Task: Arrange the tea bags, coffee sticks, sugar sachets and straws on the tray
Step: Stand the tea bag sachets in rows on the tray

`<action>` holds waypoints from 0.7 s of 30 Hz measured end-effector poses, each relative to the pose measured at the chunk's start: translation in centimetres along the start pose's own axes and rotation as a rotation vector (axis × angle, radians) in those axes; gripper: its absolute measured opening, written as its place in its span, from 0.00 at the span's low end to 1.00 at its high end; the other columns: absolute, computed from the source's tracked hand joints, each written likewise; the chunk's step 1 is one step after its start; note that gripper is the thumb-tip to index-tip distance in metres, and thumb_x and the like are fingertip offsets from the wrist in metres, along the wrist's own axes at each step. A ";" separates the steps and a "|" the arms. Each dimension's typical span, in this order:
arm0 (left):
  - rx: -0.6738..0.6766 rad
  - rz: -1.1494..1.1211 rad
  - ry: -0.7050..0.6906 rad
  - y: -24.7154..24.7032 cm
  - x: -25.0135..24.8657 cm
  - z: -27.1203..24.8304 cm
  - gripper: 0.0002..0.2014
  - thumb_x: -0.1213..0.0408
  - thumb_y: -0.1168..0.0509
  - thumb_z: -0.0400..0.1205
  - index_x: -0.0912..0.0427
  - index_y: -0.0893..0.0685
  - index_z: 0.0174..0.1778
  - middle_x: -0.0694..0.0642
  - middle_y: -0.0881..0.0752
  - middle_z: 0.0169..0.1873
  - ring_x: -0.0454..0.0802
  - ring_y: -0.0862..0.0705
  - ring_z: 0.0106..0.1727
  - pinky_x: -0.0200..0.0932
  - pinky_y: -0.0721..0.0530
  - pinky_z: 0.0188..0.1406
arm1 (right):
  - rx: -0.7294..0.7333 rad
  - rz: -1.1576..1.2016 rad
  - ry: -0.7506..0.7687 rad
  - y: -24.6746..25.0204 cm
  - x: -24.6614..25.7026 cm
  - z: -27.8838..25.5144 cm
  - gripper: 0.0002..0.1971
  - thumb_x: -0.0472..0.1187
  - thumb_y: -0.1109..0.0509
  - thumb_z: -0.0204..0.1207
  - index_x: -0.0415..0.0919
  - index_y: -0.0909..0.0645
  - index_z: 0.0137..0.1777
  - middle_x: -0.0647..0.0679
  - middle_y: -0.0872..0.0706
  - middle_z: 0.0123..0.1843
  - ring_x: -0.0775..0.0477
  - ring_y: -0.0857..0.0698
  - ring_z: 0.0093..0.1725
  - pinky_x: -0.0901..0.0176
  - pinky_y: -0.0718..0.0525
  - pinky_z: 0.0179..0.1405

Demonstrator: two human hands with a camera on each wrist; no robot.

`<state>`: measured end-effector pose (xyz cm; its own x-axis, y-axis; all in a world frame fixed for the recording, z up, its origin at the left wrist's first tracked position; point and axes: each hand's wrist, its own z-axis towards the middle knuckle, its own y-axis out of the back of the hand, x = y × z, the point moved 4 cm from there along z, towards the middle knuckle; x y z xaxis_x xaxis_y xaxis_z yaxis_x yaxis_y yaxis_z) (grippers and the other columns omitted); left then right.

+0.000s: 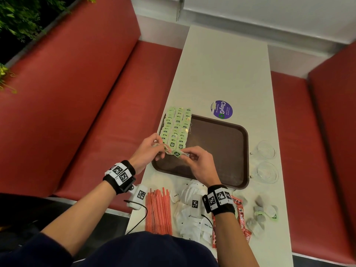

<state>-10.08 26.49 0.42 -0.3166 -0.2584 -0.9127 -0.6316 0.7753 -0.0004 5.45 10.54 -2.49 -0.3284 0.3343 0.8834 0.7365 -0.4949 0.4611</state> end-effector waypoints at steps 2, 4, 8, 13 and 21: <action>0.028 -0.047 0.014 -0.3 0.0 0.1 0.10 0.79 0.38 0.86 0.60 0.27 0.45 0.57 0.10 0.35 0.55 0.20 0.36 0.43 0.29 0.29 | -0.002 -0.059 0.044 0.1 0.2 0.1 0.13 0.39 0.14 0.79 0.53 0.04 0.61 0.58 0.09 0.50 0.52 0.15 0.45 0.59 0.13 0.49; 0.028 -0.074 0.021 -0.4 0.2 0.5 0.12 0.75 0.35 0.89 0.58 0.27 0.44 0.59 0.08 0.39 0.55 0.18 0.37 0.44 0.26 0.31 | 0.003 -0.109 0.070 0.2 0.6 0.2 0.13 0.39 0.14 0.79 0.52 0.04 0.61 0.58 0.11 0.48 0.56 0.17 0.43 0.69 0.18 0.47; 0.013 -0.020 -0.047 -0.5 0.2 0.8 0.13 0.71 0.28 0.88 0.59 0.27 0.47 0.67 0.08 0.44 0.60 0.13 0.43 0.48 0.16 0.38 | 0.029 -0.144 0.069 0.1 1.4 0.1 0.08 0.45 0.14 0.80 0.50 0.03 0.58 0.59 0.11 0.46 0.61 0.17 0.43 0.72 0.21 0.45; 0.065 -0.023 -0.092 -0.8 0.1 0.8 0.06 0.78 0.34 0.88 0.62 0.19 0.51 0.64 0.17 0.40 0.56 0.21 0.38 0.46 0.20 0.37 | 0.000 0.017 -0.007 0.4 1.3 0.0 0.07 0.52 0.17 0.82 0.51 0.03 0.52 0.60 0.08 0.40 0.61 0.19 0.37 0.68 0.24 0.40; 0.064 0.324 -0.129 -0.6 0.2 0.7 0.03 0.56 0.25 0.88 0.50 0.08 0.55 0.43 0.10 0.32 0.48 0.15 0.33 0.42 0.17 0.41 | -0.013 0.228 -0.056 0.8 0.6 -0.2 0.07 0.53 0.20 0.85 0.55 0.05 0.58 0.53 0.05 0.53 0.50 0.11 0.47 0.38 0.11 0.53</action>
<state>-9.29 26.36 -0.01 -0.3991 0.0785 -0.9136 -0.4658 0.8408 0.2757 5.73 10.23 -1.56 -0.1203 0.2564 0.9591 0.7804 -0.5727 0.2509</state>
